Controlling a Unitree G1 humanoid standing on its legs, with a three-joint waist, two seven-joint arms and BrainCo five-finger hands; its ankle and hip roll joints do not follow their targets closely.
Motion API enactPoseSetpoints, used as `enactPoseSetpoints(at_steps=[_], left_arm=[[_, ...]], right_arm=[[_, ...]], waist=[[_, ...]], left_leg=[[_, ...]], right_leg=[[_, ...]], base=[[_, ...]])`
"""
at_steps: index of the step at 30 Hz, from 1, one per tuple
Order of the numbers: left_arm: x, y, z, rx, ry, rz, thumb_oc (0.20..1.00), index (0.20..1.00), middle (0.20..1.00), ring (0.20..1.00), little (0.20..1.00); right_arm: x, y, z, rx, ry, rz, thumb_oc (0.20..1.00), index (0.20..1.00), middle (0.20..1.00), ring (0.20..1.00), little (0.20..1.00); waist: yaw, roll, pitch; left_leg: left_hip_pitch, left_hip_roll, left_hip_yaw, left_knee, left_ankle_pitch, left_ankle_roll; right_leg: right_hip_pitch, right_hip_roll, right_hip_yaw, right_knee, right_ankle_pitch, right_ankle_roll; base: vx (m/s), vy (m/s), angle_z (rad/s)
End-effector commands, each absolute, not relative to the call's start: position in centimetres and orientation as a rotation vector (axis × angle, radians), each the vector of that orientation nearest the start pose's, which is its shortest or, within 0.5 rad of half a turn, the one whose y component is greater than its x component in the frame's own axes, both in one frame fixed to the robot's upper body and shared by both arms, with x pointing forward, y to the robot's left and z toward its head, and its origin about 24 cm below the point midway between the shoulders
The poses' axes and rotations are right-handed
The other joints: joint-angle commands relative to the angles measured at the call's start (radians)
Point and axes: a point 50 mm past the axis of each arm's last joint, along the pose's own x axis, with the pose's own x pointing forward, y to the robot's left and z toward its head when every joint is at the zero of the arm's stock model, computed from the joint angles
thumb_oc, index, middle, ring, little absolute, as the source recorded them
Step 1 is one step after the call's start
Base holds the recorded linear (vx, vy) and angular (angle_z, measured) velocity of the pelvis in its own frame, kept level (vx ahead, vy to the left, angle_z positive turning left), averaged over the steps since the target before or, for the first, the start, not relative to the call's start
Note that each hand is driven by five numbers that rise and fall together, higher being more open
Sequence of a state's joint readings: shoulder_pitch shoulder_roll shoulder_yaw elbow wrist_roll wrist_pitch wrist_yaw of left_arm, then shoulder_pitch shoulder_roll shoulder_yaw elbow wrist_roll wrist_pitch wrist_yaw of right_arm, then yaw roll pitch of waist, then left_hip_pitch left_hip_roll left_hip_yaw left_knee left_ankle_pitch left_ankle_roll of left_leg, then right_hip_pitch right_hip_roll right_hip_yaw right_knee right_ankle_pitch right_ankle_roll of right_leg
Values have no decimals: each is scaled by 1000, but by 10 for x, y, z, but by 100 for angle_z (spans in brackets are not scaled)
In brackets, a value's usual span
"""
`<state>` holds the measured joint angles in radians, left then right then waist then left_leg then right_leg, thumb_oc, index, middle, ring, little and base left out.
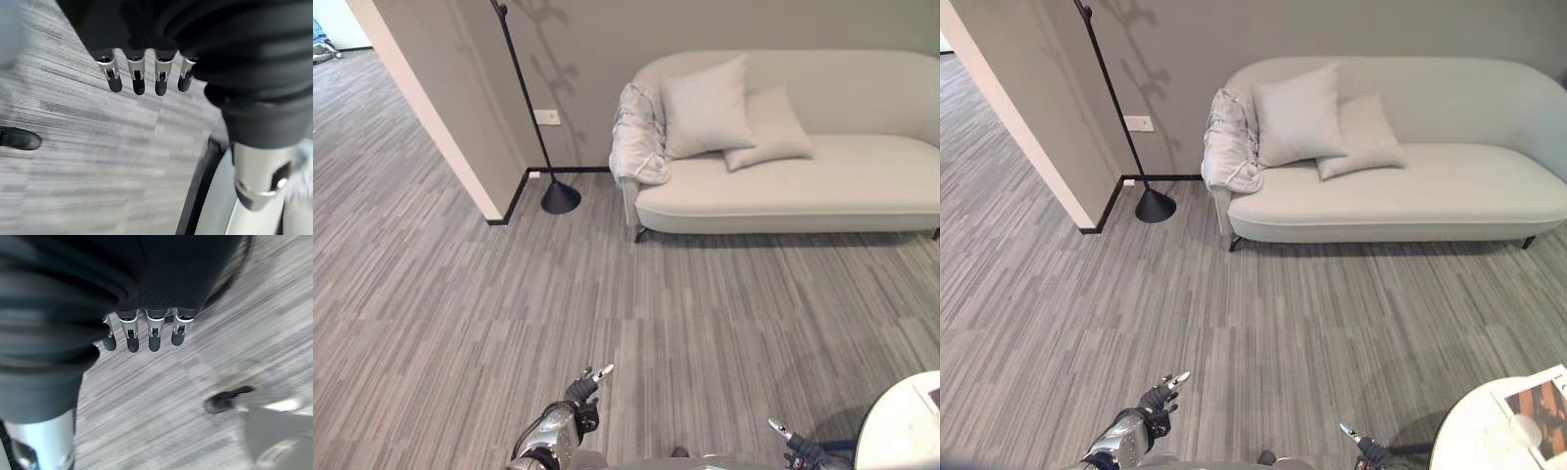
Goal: Hang the clothes on the sofa on the clothes rack.
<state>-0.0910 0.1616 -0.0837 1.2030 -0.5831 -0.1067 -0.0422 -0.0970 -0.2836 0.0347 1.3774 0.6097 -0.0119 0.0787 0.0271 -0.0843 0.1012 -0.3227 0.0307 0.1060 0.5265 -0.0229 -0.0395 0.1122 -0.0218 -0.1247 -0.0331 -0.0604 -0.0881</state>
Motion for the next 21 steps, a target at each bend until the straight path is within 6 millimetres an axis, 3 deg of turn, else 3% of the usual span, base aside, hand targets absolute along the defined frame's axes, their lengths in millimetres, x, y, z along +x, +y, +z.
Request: enactPoseSetpoints(at_steps=[1,2,3,5,6,7,8,10,11,12,13,14,15,16,17,18,19,20,21], left_arm=[[101,217,-163,-355,1082,438,1000,1000,1000,1000,1000],[76,223,-168,-382,1154,516,1000,1000,1000,1000,1000],[75,223,-168,-382,1154,517,1000,1000,1000,1000,1000],[35,235,-171,-406,1256,656,1000,1000,1000,1000,1000],[9,241,-171,-392,1324,716,1000,1000,1000,1000,1000],[0,243,-171,-386,1349,733,1000,1000,1000,1000,1000],[-13,244,-170,-348,1394,737,1000,1000,1000,1000,1000],[-8,245,-170,-359,1368,743,1000,1000,1000,1000,1000],[-8,245,-170,-360,1369,743,1000,1000,1000,1000,1000],[0,247,-170,-353,1344,721,1000,1000,1000,1000,1000],[22,247,-169,-319,1284,668,1000,1000,1000,1000,1000],[37,248,-168,-288,1236,635,1000,1000,1000,1000,1000],[67,247,-162,-276,1113,594,1000,1000,1000,1000,1000],[80,245,-159,-270,1060,561,1000,1000,1000,1000,1000],[79,245,-159,-270,1061,560,1000,1000,1000,1000,1000],[88,241,-156,-262,1024,528,1000,1000,1000,1000,1000],[95,239,-154,-250,996,490,1000,1000,1000,1000,1000],[95,239,-154,-250,996,490,1000,1000,1000,1000,1000],[100,237,-154,-219,997,462,1000,1000,1000,1000,1000]], right_arm=[[68,-259,-161,259,1233,-460,1000,1000,1000,1000,1000],[68,-257,-162,241,1241,-451,1000,1000,1000,1000,1000],[68,-256,-162,241,1242,-450,1000,1000,1000,1000,1000],[72,-248,-164,200,1255,-406,1000,1000,1000,1000,1000],[86,-239,-163,99,1246,-293,1000,1000,1000,1000,1000],[91,-235,-163,61,1239,-255,1000,1000,1000,1000,1000],[99,-225,-162,-39,1211,-137,1000,1000,1000,1000,1000],[115,-218,-158,-125,1149,-31,1000,1000,1000,1000,1000],[115,-218,-158,-125,1149,-31,1000,1000,1000,1000,1000],[123,-215,-155,-179,1113,25,1000,1000,1000,1000,1000],[151,-213,-140,-327,982,116,1000,1000,1000,1000,1000],[167,-212,-130,-424,902,161,1000,1000,1000,1000,1000],[194,-215,-105,-545,741,181,1000,1000,1000,1000,1000],[204,-218,-92,-575,665,169,1000,1000,1000,1000,1000],[204,-219,-92,-575,666,168,1000,1000,1000,1000,1000],[213,-224,-78,-606,592,150,1000,1000,1000,1000,1000],[221,-231,-59,-638,494,115,1000,1000,1000,1000,1000],[221,-231,-59,-638,494,115,1000,1000,1000,1000,1000],[227,-234,-48,-685,435,87,1000,1000,1000,1000,1000]], waist=[[31,58,24],[71,74,20],[70,70,23],[115,77,7],[158,70,-10],[173,65,-22],[185,24,-49],[200,-9,-66],[202,-7,-69],[205,-13,-65],[185,4,-51],[169,17,-43],[133,54,-28],[111,68,-16],[109,71,-17],[89,83,-6],[59,85,9],[59,86,10],[41,73,19]], left_leg=[[140,-40,-58,-442,152,14],[68,-59,-103,-590,219,-13],[75,-63,-103,-595,219,-13],[-10,-63,-66,-614,236,-23],[1,-33,-24,-588,273,-8],[15,-32,-22,-566,281,6],[20,-65,-25,-494,262,39],[47,-86,20,-465,221,63],[44,-82,21,-465,221,63],[69,-91,36,-463,199,81],[127,-101,32,-472,165,110],[170,-104,25,-483,147,122],[263,-99,-9,-534,125,134],[308,-101,-33,-558,117,132],[307,-99,-36,-559,119,131],[337,-96,-61,-576,113,125],[371,-103,-109,-579,98,114],[373,-103,-110,-579,98,114],[395,-107,-149,-582,67,100]], right_leg=[[-27,-29,48,-23,96,140],[44,6,68,-39,61,132],[50,2,67,-40,58,132],[150,29,110,-29,-22,122],[213,30,146,4,-75,118],[221,24,153,21,-85,123],[221,-16,144,103,-45,150],[183,-71,100,223,117,226],[179,-69,103,222,120,225],[144,-90,84,323,217,254],[67,-106,60,511,336,266],[30,-114,41,573,328,255],[-76,-130,-14,650,240,226],[-117,-139,-43,638,186,212],[-116,-137,-47,635,188,211],[-151,-134,-69,586,143,196],[-168,-118,-55,410,125,195],[-166,-118,-57,408,126,195],[-185,-119,8,189,145,212]], base=[[874,-74,-37],[559,-51,-40],[593,-73,-57],[863,-45,-90],[1066,17,-104],[1062,103,-104],[766,120,-69],[538,90,-28],[291,53,-6],[397,131,-10],[536,173,-11],[620,231,27],[474,148,45],[337,104,54],[218,1,27],[304,-104,83],[306,-103,88],[370,-213,112],[277,-173,91]])
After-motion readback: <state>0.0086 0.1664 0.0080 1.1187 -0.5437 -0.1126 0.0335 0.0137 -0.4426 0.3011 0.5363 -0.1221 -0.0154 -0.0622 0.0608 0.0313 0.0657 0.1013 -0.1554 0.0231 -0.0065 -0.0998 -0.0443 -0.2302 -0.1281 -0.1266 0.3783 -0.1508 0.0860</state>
